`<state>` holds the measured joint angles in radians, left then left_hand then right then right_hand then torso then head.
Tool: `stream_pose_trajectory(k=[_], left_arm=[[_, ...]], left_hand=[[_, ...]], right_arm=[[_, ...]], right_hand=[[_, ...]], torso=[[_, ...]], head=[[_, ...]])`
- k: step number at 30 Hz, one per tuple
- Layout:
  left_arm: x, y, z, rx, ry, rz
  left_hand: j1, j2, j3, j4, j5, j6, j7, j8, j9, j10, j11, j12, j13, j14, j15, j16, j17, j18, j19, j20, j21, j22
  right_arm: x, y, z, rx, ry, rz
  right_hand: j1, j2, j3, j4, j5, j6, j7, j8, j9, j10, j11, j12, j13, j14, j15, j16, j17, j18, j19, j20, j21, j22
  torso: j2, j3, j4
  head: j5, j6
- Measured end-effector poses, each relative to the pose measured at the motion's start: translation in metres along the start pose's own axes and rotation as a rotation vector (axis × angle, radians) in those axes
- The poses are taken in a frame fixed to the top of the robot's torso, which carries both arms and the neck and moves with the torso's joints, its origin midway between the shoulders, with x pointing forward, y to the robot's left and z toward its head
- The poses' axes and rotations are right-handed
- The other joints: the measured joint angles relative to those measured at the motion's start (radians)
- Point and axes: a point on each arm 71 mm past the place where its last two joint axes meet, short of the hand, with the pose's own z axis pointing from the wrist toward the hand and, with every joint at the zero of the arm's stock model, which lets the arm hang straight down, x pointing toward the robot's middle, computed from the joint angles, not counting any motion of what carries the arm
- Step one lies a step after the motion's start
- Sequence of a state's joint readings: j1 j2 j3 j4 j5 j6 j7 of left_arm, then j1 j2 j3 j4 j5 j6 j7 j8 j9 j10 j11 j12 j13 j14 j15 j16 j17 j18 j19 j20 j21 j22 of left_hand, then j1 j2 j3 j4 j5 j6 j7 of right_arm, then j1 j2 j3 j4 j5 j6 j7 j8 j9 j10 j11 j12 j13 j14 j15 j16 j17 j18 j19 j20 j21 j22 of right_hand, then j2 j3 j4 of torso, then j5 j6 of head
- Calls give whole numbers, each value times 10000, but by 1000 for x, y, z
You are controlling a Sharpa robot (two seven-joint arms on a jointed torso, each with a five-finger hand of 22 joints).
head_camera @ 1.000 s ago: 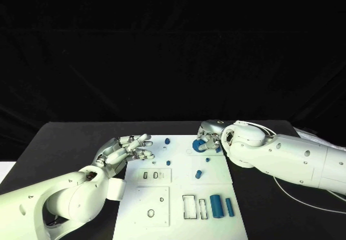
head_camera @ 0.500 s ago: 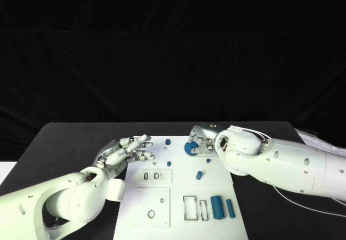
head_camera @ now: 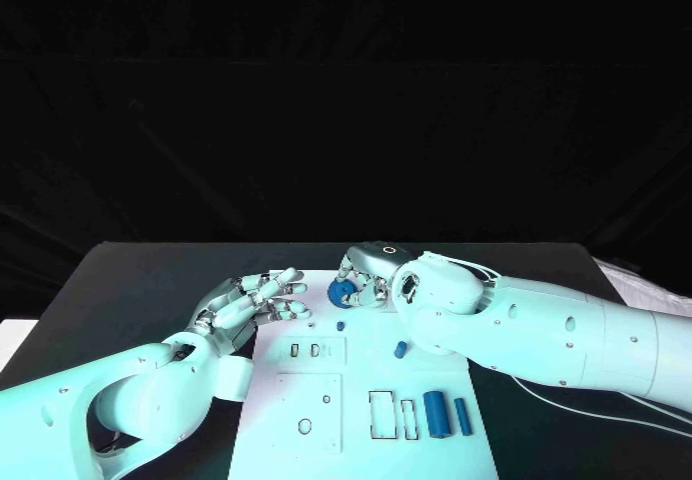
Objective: Assemble the parts on the task board
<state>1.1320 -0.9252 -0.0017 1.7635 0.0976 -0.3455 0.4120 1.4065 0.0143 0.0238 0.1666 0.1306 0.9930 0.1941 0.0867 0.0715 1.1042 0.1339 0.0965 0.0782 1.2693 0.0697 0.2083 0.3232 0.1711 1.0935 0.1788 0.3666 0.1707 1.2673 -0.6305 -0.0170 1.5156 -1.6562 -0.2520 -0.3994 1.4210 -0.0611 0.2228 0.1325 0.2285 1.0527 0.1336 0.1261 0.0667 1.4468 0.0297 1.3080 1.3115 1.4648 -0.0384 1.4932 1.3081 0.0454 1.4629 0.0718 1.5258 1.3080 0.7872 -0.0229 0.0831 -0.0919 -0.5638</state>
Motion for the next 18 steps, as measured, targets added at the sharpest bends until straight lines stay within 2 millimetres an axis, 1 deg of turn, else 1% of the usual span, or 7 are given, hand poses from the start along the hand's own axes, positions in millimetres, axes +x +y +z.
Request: stream_pose_trajectory(k=[8,14,17,18], left_arm=[[1,0,1,-7,18,-16],[1,0,1,-11,28,-23],[1,1,1,-12,31,-26],[1,1,1,-12,33,-27]], left_hand=[[0,0,0,0,0,0,0,1,0,0,0,0,0,0,0,0,-1,0,0,0,0,-1],[0,0,0,0,0,0,0,1,0,0,0,0,0,0,0,0,-1,1,0,0,0,-1],[0,0,0,0,0,0,0,1,0,0,0,0,0,0,0,0,-2,-1,0,0,0,-1],[0,0,0,0,0,0,0,1,0,0,0,0,0,0,0,0,-2,0,0,0,0,-2]], right_arm=[[16,7,12,46,159,66],[18,11,19,37,103,69],[18,12,21,27,75,70],[19,12,21,24,70,70]], right_hand=[[-27,-27,123,70,0,0,0,0,0,0,0,-14,-39,-2,2,0,-2,0,0,0,0,1],[-92,-89,150,96,-1,0,0,0,0,0,0,-20,-44,-2,2,0,-2,0,-1,0,0,0],[-153,-87,150,96,-26,0,0,0,0,-3,-4,-99,-17,-2,3,0,-3,0,0,0,0,0],[-174,-90,150,96,-44,0,0,0,0,-19,-19,-131,-11,-2,3,0,-3,-32,-1,0,0,0]], torso=[[12,6,12],[12,13,1],[12,14,-9],[12,14,-10]], head=[[65,-8],[118,-26],[121,-34],[122,-34]])
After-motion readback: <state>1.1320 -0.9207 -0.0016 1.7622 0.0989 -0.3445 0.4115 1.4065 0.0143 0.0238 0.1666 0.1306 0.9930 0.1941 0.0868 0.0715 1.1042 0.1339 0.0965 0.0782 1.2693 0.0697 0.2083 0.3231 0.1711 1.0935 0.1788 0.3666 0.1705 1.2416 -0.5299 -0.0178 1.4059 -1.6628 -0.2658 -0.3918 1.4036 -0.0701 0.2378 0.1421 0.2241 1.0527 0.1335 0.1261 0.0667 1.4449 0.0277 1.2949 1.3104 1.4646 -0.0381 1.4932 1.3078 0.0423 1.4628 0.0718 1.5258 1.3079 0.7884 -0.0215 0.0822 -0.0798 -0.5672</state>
